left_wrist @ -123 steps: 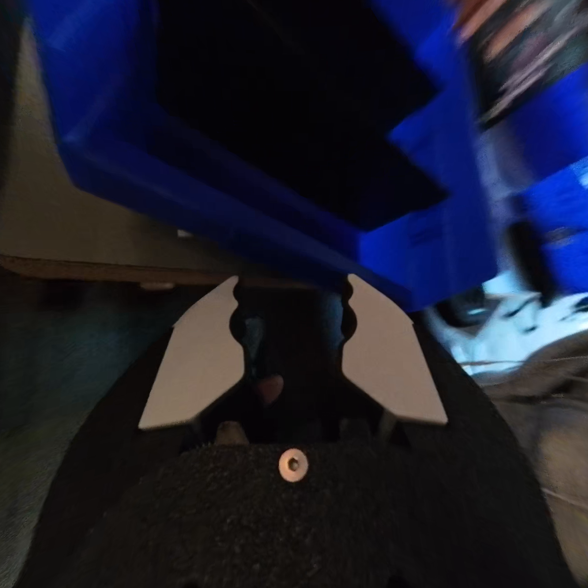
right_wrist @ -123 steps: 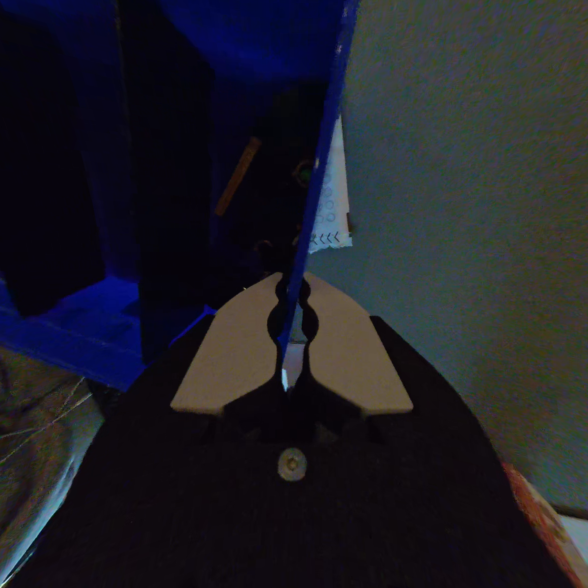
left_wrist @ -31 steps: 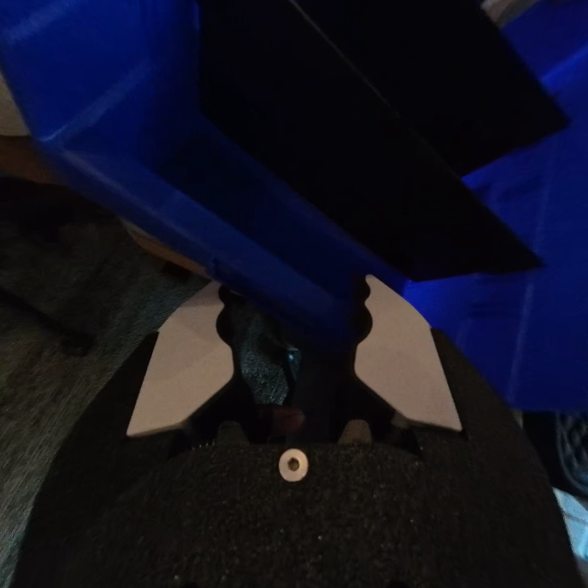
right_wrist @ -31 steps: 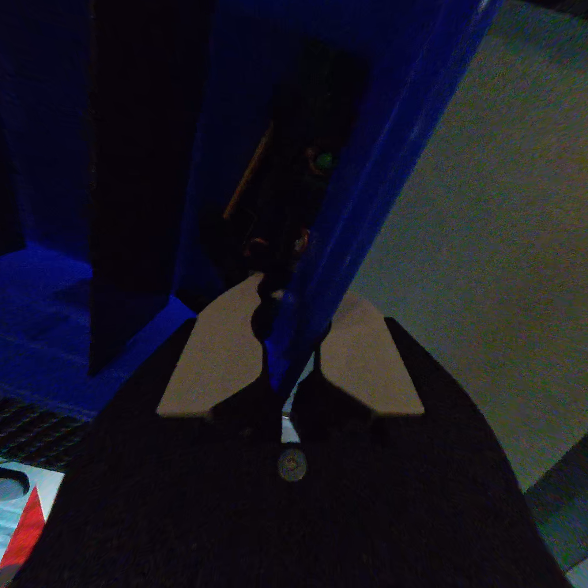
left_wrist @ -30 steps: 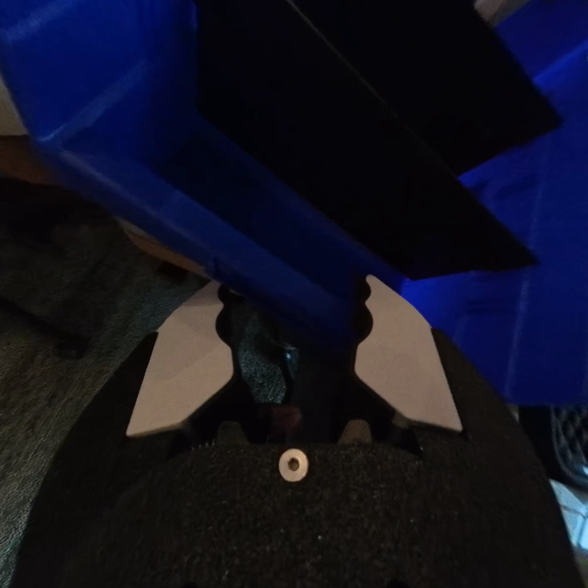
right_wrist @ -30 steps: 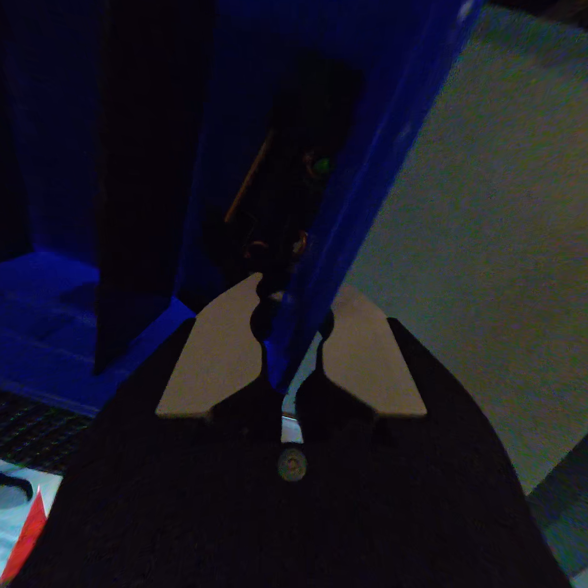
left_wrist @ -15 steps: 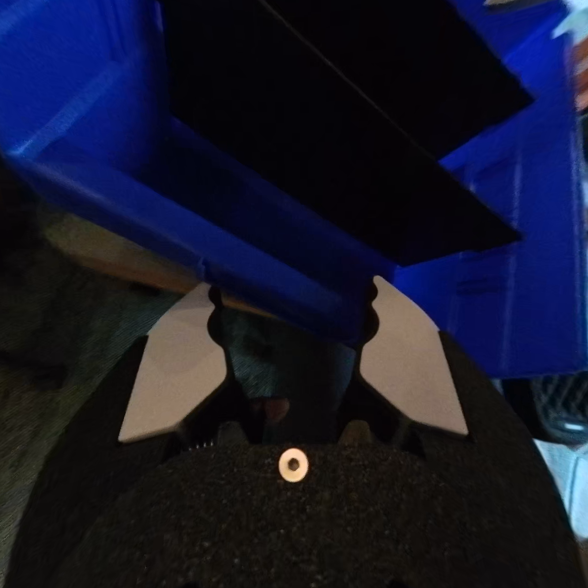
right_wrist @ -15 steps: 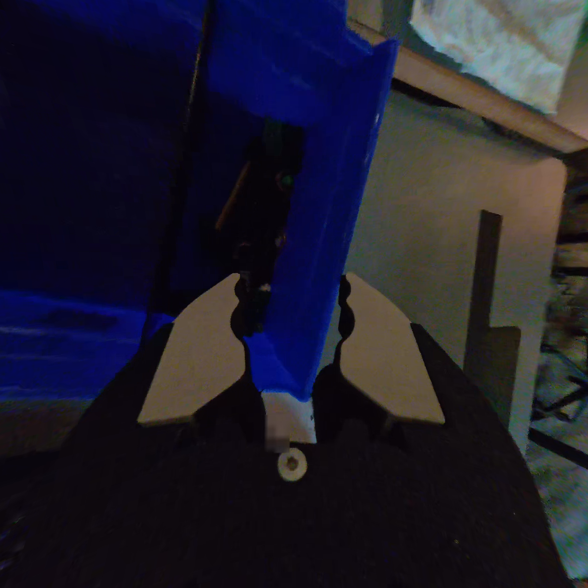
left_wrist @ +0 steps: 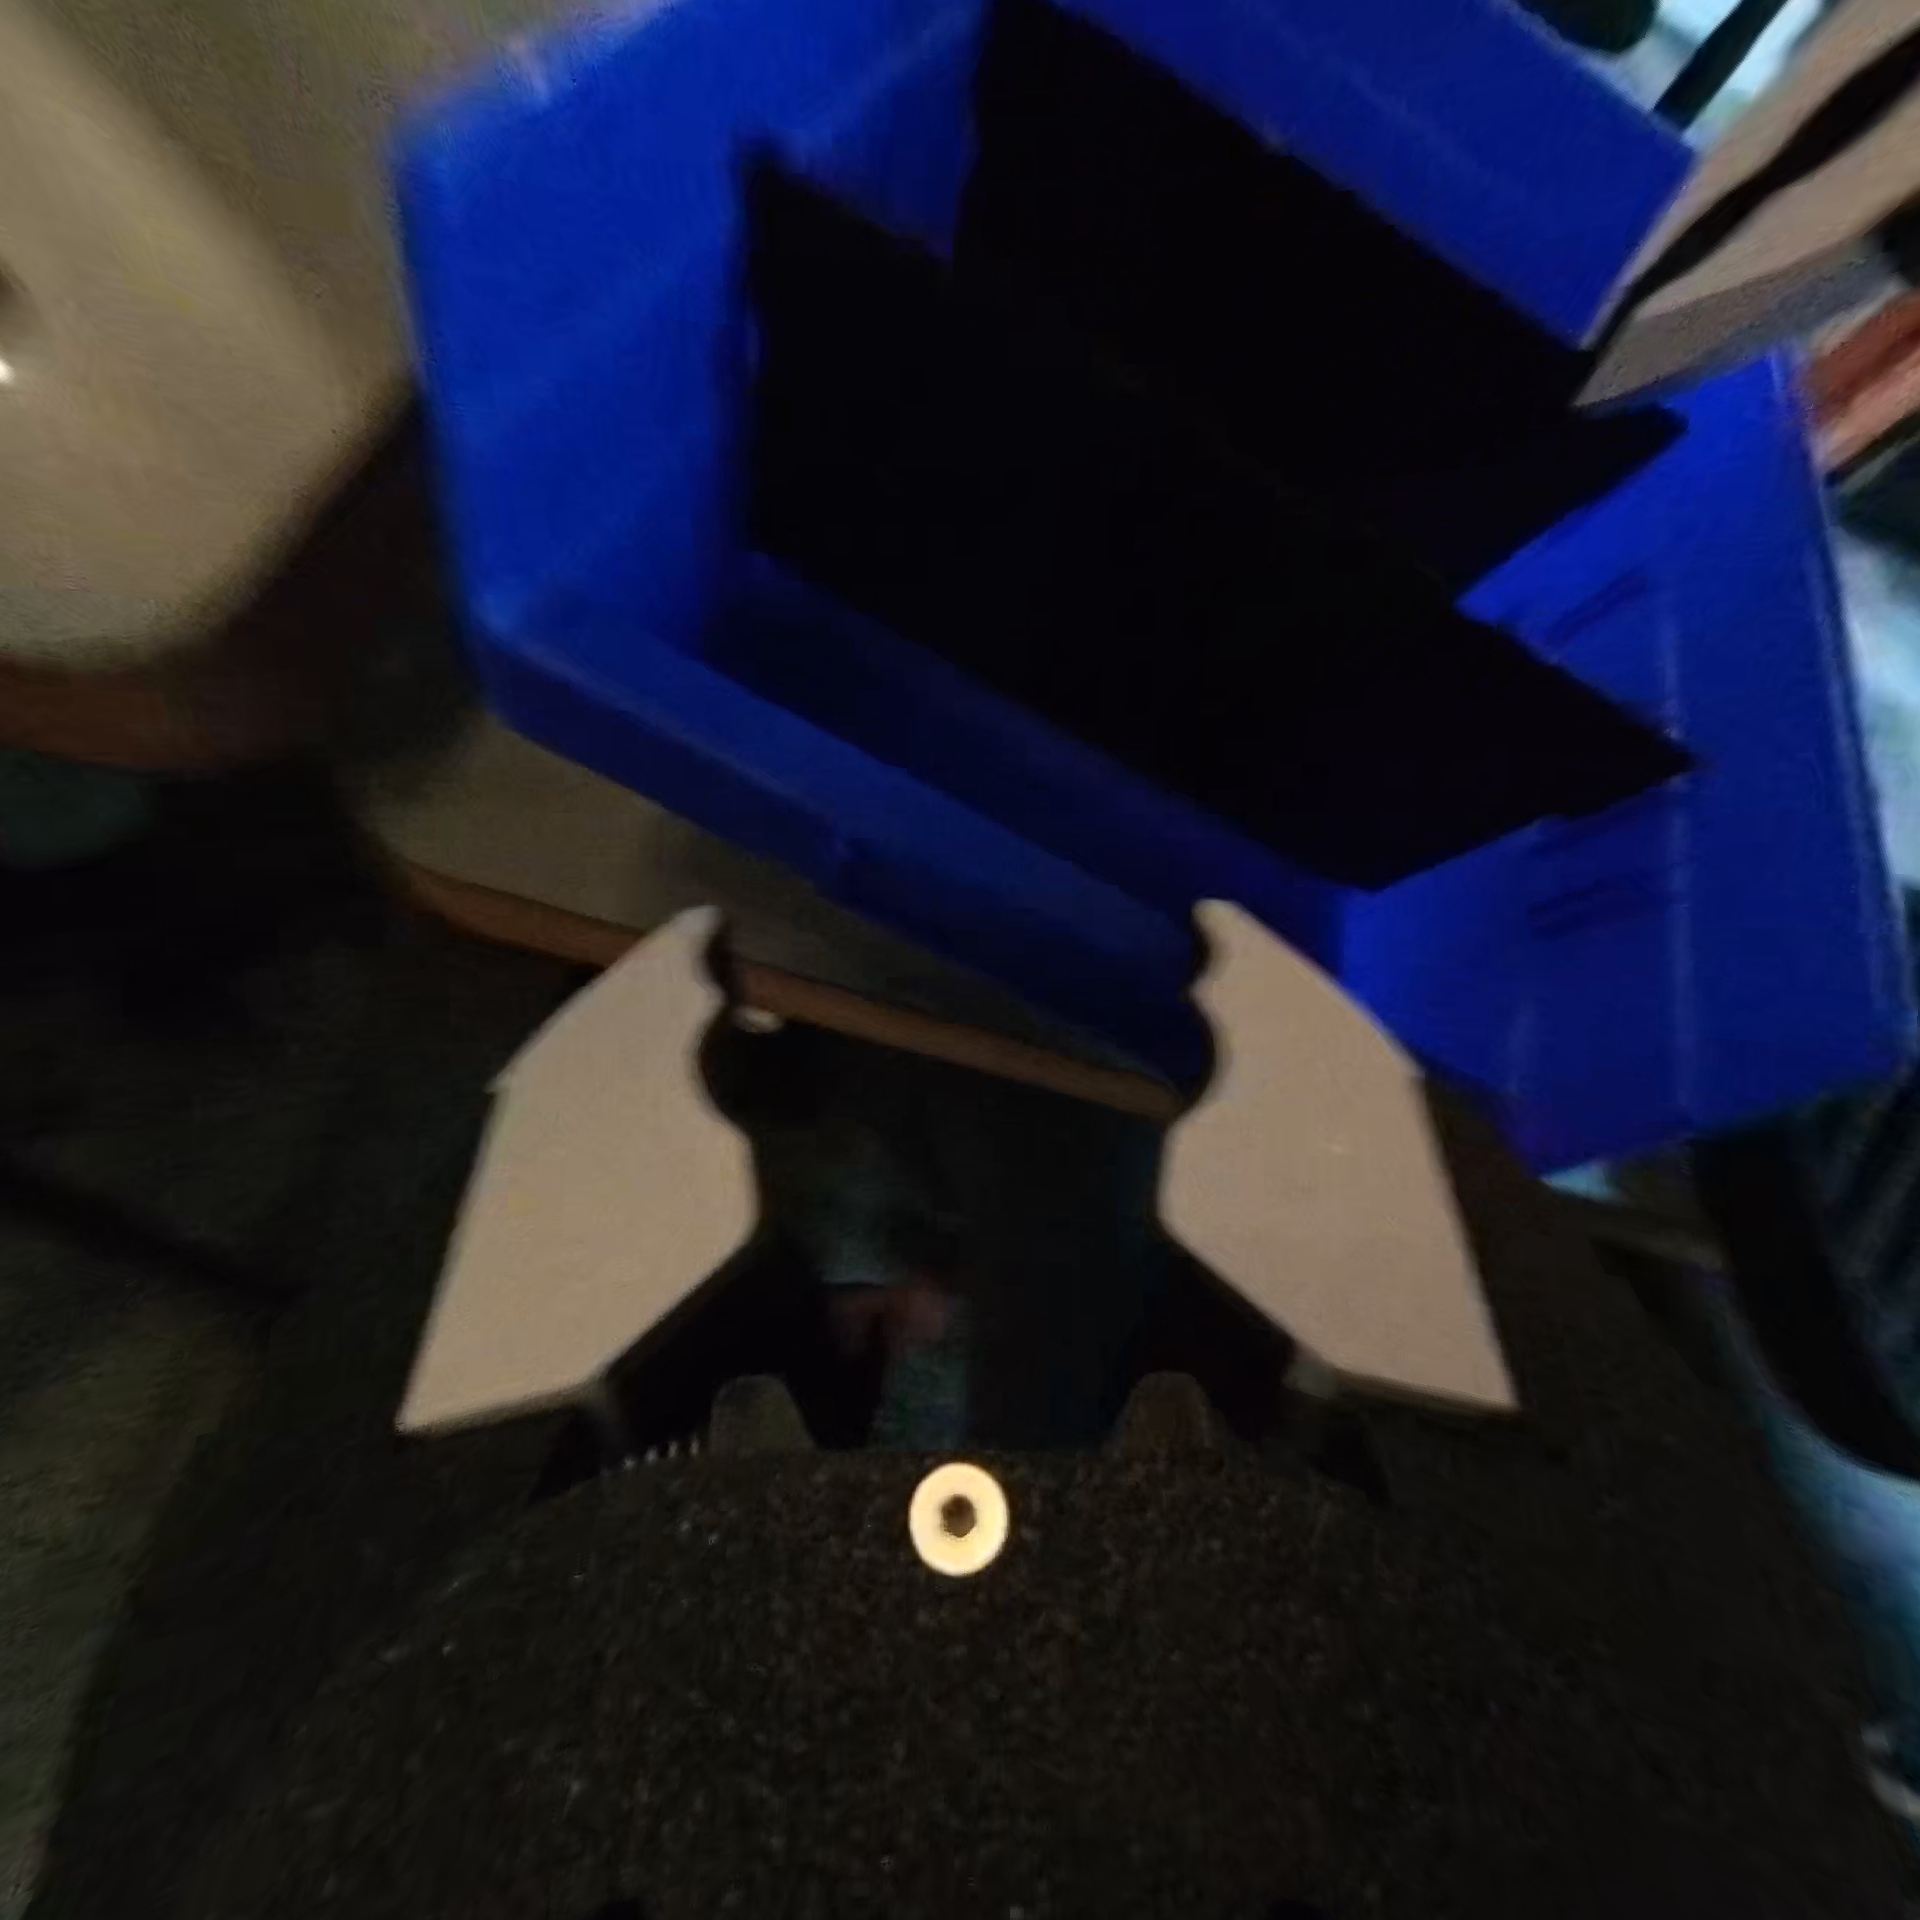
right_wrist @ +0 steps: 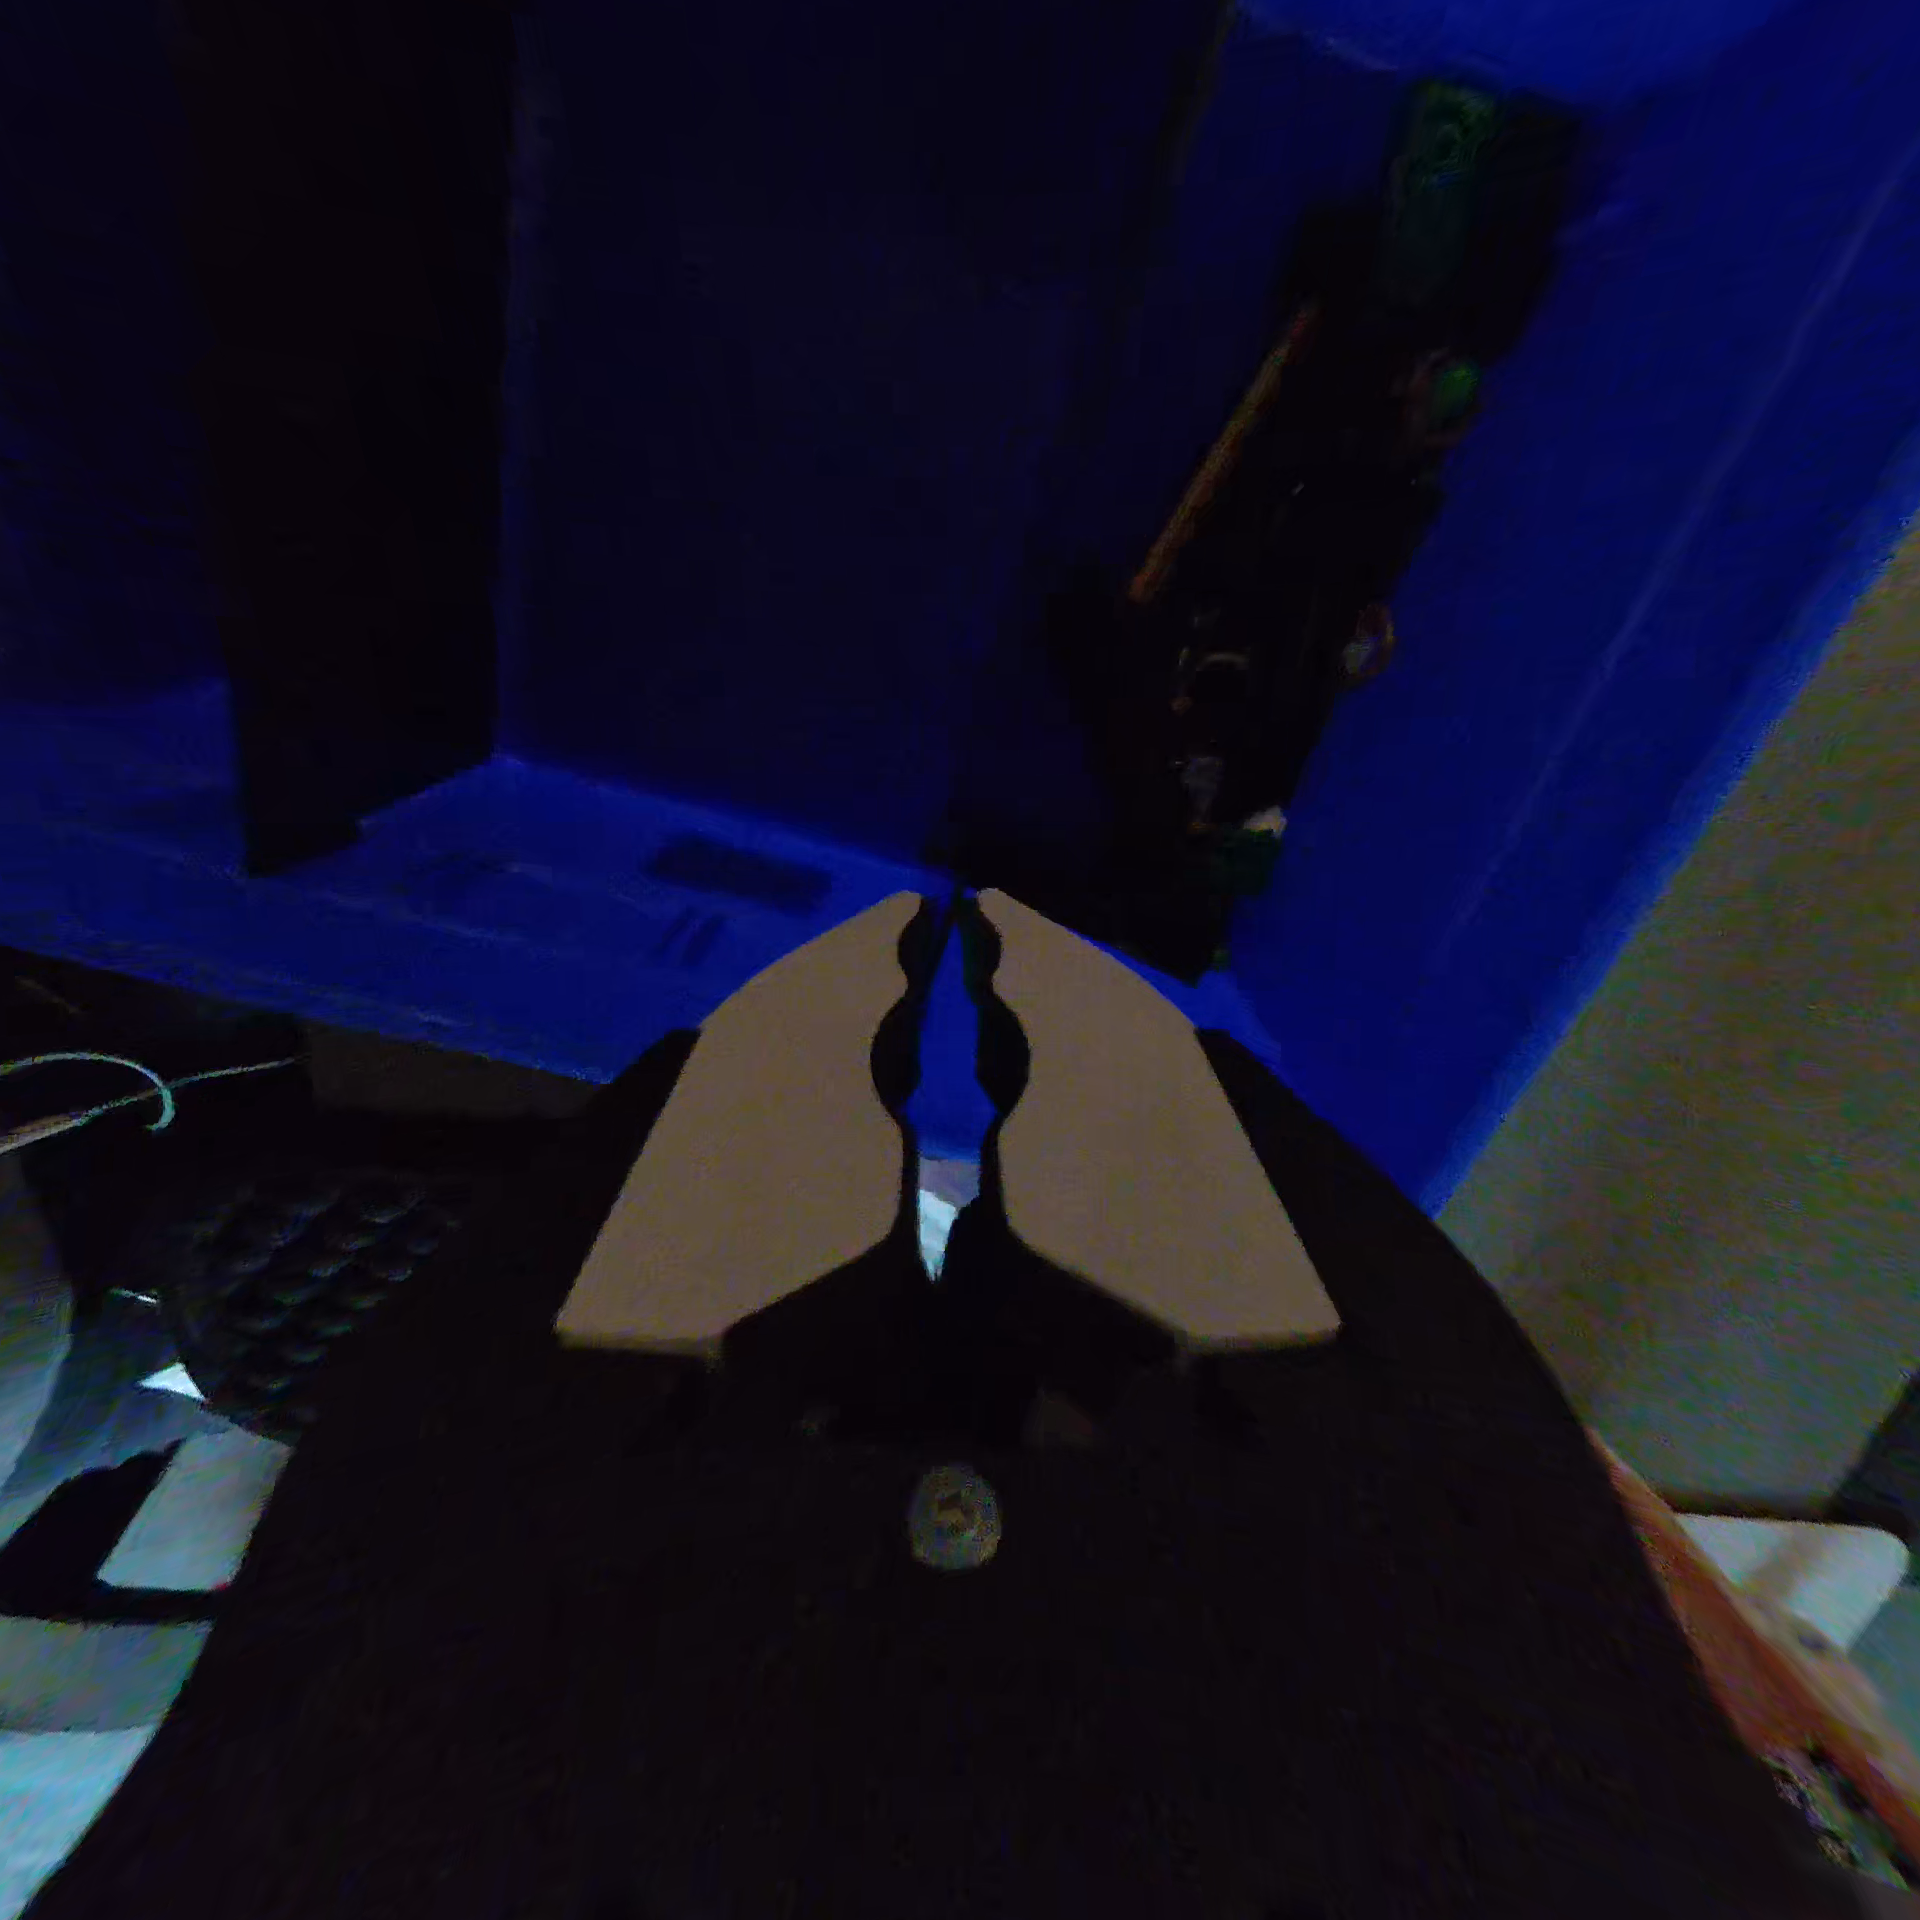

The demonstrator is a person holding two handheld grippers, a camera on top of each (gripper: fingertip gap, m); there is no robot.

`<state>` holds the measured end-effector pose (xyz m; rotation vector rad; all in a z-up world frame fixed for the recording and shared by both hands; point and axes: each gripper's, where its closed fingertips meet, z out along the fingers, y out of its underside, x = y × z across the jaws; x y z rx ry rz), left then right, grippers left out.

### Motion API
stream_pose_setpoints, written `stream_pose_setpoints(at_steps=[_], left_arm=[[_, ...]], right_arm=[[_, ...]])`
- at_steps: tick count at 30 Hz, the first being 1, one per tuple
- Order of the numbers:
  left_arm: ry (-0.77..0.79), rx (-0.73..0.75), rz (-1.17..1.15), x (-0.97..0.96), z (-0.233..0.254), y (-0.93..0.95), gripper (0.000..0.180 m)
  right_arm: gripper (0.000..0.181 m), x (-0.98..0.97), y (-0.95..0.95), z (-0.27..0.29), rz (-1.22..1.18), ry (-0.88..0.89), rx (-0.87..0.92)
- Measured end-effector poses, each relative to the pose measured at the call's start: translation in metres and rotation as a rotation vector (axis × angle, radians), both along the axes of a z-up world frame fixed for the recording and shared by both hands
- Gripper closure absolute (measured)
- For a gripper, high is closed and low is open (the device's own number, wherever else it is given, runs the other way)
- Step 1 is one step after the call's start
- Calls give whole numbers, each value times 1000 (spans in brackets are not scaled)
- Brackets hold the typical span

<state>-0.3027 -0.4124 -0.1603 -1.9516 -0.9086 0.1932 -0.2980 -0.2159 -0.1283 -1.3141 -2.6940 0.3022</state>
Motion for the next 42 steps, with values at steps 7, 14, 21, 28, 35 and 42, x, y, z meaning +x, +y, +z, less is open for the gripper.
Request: stream_pose_setpoints(at_steps=[7,14,21,28,35,42], left_arm=[[149,-132,-191,21,16,24,175],[79,-161,-357,45,-11,59,177],[83,-167,-392,48,-13,61,174],[108,-230,-421,53,-20,63,174],[93,-228,-440,55,-20,64,172],[50,-206,-423,59,-19,72,165]], right_arm=[[179,2,2,-4,87,-39,144],[179,1,1,-5,154,-74,180],[179,1,1,-8,145,-111,176],[177,4,2,-21,145,-201,177],[171,4,5,-33,127,-270,181],[146,-21,-4,3,77,-25,116]])
